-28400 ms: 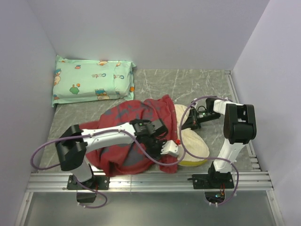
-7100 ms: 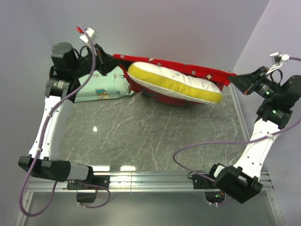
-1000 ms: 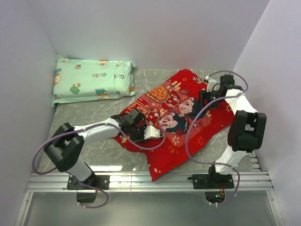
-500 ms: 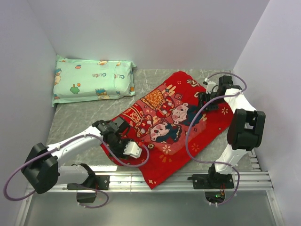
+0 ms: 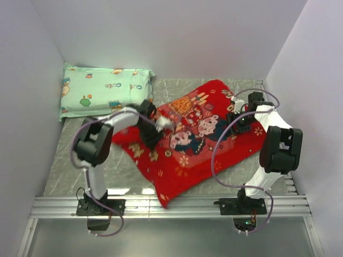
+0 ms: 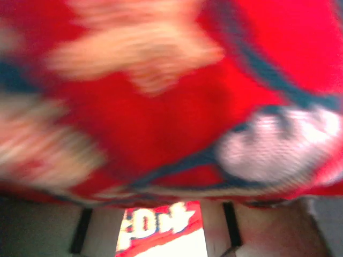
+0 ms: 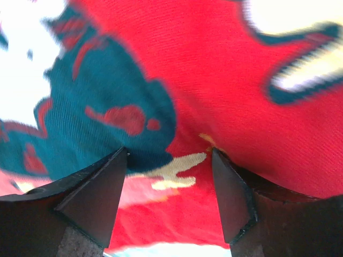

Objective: Put the pillow into the pillowcase

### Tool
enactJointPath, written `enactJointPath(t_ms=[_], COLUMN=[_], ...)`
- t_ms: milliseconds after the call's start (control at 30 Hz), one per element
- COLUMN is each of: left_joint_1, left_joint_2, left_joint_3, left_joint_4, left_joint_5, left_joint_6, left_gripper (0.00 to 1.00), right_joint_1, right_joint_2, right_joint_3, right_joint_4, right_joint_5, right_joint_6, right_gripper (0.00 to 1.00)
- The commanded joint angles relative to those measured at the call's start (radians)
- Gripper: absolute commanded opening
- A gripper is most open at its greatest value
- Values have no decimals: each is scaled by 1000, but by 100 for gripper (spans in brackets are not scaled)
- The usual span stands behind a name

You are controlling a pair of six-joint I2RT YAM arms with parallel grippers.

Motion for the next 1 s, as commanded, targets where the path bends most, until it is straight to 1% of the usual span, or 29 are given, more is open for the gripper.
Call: enactJointPath(t_ms=[0,33,67,100,133,167,200,233,267,300,333,367,400,433,467,500,533,567,600,633,667,700,733,800,833,867,933,967], left_joint_1=[92,94,95,95,95,95,95,95,95,97,101,127,147,169,190,228,242,250,255,258,264,287,299,315,316,321,325,332], left_joint_2=[196,292,346,395,493,532,555,547,518,474,360,293,224,93,32,-21,-107,-143,-176,-234,-267,-337,-370,-430,-485,-509,-572,-589], left_joint_3=[270,355,544,649,758,943,999,1009,965,902,747,668,596,483,447,423,403,397,389,383,370,345,287,227,158,120,20,-8], left_joint_4=[257,256,231,199,158,100,37,21,30,77,111,143,200,216,222,213,170,144,125,64,49,49,55,68,79,113,128,136], left_joint_5=[-69,-109,-125,-131,-120,-105,-90,-74,-65,-65,-57,-13,24,58,82,102,96,81,28,21,35,74,96,98,75,53,6,-9], left_joint_6=[-129,-137,-156,-164,-169,-174,-175,-171,-163,-160,-163,-186,-209,-233,-302,-330,-357,-405,-429,-446,-450,-462,-471,-480,-483,-496,-499,-496], left_gripper=[59,60,61,63,63,63,63,64,64,64,66,67,78,93,99,99,99,99,99,99,99,99,99,99,99,99,99,99], right_joint_1=[-14,-17,-26,-29,-32,-40,-43,-46,-49,-51,-54,-54,-57,-57,-58,-55,-57,-57,-57,-57,-55,-55,-49,-45,-40,-39,-37,-32], right_joint_2=[-47,-53,-55,-55,-55,-57,-60,-70,-76,-83,-96,-110,-125,-176,-210,-245,-317,-349,-380,-429,-451,-471,-503,-533,-563,-578,-630,-652], right_joint_3=[-34,-34,-29,-23,-14,3,12,21,33,41,50,67,70,75,76,70,70,75,78,83,90,86,81,31,6,-56,-120,-182], right_joint_4=[-56,-55,-56,-58,-61,-68,-71,-74,-71,-74,-81,-99,-105,-111,-123,-121,-116,-111,-110,-105,-108,-111,-113,-102,-93,-69,-36,-27], right_joint_5=[74,81,91,98,102,108,110,114,119,121,114,96,54,18,-25,-59,-115,-145,-166,-207,-227,-247,-257,-240,-228,-193,-163,-140], right_joint_6=[-34,-35,-34,-29,-27,-24,-24,-24,-24,-27,-29,-35,-35,-38,-49,-46,-37,-28,0,21,47,55,63,74,74,72,72,68], right_gripper=[73,73,73,74,74,74,75,76,76,76,77,77,77,79,80,82,83,85,87,87,87,88,88,91,91,91,91,91])
